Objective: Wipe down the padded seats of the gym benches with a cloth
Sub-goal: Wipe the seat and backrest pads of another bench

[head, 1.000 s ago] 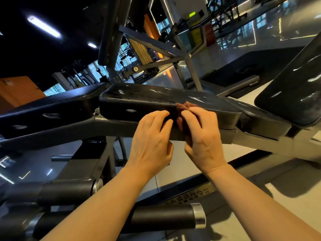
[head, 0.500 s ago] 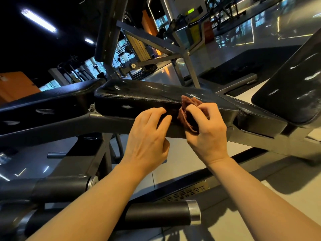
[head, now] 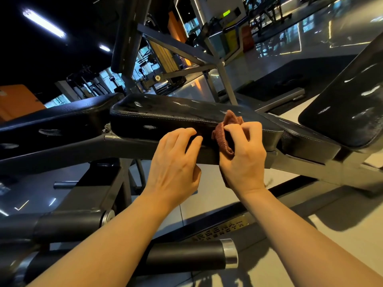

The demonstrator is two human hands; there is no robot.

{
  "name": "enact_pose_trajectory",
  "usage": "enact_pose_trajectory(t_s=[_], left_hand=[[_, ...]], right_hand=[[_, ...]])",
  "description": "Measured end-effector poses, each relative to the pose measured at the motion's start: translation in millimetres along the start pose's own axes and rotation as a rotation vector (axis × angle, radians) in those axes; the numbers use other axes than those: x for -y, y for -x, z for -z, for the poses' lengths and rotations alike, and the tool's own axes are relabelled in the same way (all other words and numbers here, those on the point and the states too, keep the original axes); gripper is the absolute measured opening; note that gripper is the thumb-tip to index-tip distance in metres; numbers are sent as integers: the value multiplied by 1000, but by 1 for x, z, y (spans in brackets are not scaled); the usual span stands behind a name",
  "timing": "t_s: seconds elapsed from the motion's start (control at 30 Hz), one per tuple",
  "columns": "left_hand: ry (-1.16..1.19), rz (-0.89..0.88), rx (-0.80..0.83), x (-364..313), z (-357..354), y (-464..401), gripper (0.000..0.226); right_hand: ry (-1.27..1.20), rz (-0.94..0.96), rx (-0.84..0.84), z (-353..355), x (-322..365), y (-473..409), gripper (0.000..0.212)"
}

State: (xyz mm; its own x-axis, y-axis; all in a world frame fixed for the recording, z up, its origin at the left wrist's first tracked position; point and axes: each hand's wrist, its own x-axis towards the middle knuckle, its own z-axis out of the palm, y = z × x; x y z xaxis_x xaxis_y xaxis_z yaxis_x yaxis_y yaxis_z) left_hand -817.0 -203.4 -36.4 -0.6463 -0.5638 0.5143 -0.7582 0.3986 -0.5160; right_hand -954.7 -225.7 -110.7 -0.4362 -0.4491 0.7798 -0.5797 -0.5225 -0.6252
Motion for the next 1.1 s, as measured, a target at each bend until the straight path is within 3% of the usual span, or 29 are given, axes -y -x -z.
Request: enact_pose_trajectory(t_s=[0.1, 0.27, 0.6, 0.77, 0.97, 1.1], left_hand=[[7, 26, -34, 1, 1, 0, 56], [91, 36, -39, 1, 1, -2, 47], [-13, -160, 146, -8, -5, -1, 70], [-50, -154, 173, -10, -6, -1, 75], [19, -165, 157, -12, -5, -2, 70], [-15, -161, 143, -11, -6, -2, 71]], right_hand=[[-26, -42, -42, -7, 13, 2, 32], [-47, 65, 45, -18, 27, -4, 28], [96, 48, 9, 10, -21, -5, 18], [103, -94, -72, 21, -31, 2, 18], [44, 104, 79, 8, 2, 0, 23], [142, 210, 142, 15, -13, -4, 32]])
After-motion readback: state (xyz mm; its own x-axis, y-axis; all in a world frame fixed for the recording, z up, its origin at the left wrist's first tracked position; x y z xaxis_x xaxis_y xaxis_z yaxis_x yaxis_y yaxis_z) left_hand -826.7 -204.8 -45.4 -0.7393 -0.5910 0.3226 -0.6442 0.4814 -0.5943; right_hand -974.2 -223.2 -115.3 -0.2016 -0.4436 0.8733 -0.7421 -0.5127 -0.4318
